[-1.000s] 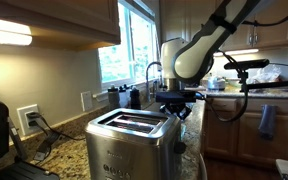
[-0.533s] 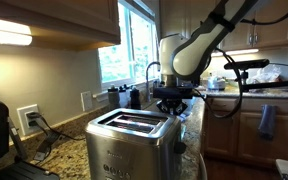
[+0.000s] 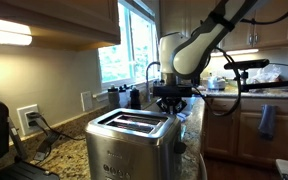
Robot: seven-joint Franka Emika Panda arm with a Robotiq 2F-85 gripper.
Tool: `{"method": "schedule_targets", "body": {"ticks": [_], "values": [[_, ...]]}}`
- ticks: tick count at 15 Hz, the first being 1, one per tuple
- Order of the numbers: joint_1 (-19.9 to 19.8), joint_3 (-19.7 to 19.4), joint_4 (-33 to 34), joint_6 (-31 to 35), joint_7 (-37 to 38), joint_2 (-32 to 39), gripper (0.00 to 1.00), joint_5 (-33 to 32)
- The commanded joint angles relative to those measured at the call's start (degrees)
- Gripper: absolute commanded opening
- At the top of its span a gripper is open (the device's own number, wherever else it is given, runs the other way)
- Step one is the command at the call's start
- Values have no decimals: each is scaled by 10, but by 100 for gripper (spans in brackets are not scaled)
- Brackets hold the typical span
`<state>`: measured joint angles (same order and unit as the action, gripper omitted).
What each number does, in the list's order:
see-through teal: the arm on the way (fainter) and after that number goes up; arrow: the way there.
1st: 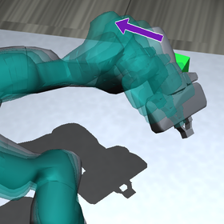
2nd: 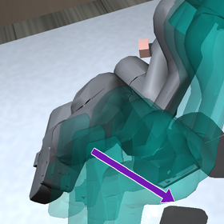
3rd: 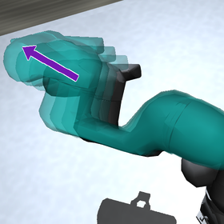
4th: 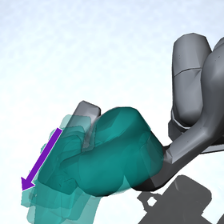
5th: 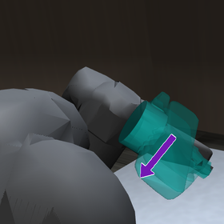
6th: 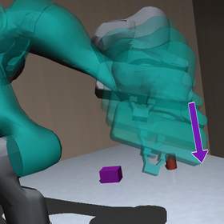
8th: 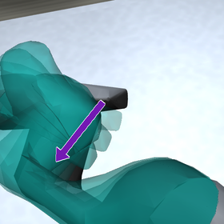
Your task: Pick up a slice of bread from the glass bowl and put it in the toaster.
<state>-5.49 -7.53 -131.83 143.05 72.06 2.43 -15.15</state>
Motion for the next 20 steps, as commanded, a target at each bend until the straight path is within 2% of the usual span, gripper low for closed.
{"method": "schedule_targets", "body": {"ticks": [1,14,20], "values": [[-2,-5,-16,2,27,-27,7,-25],[-6,6,-41,0,54,-76,7,-62],[-10,14,-65,0,22,-103,7,-63]]}}
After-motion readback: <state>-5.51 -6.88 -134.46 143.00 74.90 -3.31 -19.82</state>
